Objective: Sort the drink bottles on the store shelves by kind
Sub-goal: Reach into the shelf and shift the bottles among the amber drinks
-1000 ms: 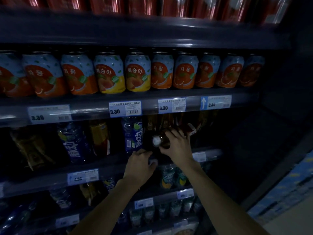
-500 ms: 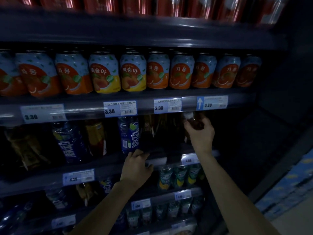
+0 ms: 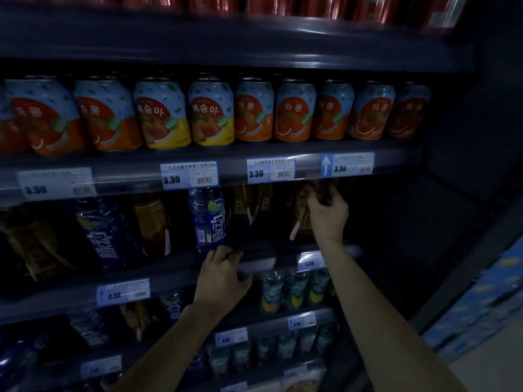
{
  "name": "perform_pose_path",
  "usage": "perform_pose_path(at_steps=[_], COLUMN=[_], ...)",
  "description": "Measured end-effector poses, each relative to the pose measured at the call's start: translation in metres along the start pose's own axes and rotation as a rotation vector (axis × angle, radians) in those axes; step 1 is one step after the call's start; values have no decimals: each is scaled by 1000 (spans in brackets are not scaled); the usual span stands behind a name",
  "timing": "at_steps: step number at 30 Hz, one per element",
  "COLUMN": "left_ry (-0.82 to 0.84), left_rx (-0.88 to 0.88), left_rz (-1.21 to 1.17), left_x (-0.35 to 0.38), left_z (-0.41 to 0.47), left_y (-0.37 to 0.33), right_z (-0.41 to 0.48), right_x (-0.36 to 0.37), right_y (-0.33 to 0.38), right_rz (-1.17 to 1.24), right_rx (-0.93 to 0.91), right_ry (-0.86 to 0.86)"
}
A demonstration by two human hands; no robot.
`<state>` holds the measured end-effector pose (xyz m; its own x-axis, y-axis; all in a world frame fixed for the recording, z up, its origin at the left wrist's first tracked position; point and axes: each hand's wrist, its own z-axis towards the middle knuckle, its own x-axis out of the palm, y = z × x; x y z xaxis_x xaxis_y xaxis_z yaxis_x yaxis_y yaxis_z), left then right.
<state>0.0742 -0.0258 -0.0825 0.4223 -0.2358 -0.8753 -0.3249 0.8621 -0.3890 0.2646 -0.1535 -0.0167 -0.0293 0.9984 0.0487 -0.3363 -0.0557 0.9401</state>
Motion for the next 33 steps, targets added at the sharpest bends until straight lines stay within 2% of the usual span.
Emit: perform_pose_path(at_steps=[4,9,17,24,33], left_ry=[5,-33,-26,-26,-1], left_rx=[20,72,47,37,7], left_rz=[8,91,104,116,71], left_x=[0,-1,2,1,1], left_z=[-2,-2,0,2,3], left_y=[1,0,-3,-2,0], right_z=[-17,-44,-28,-2,9], right_x=[-2,-4,10,25,29], right_y=[-12,-42,-55,-51,-52], right_rz=[16,-213,-372,-354,-422], right_rx=[-17,-49,-21,47,-43], right_ry=[29,-37,22,94,111])
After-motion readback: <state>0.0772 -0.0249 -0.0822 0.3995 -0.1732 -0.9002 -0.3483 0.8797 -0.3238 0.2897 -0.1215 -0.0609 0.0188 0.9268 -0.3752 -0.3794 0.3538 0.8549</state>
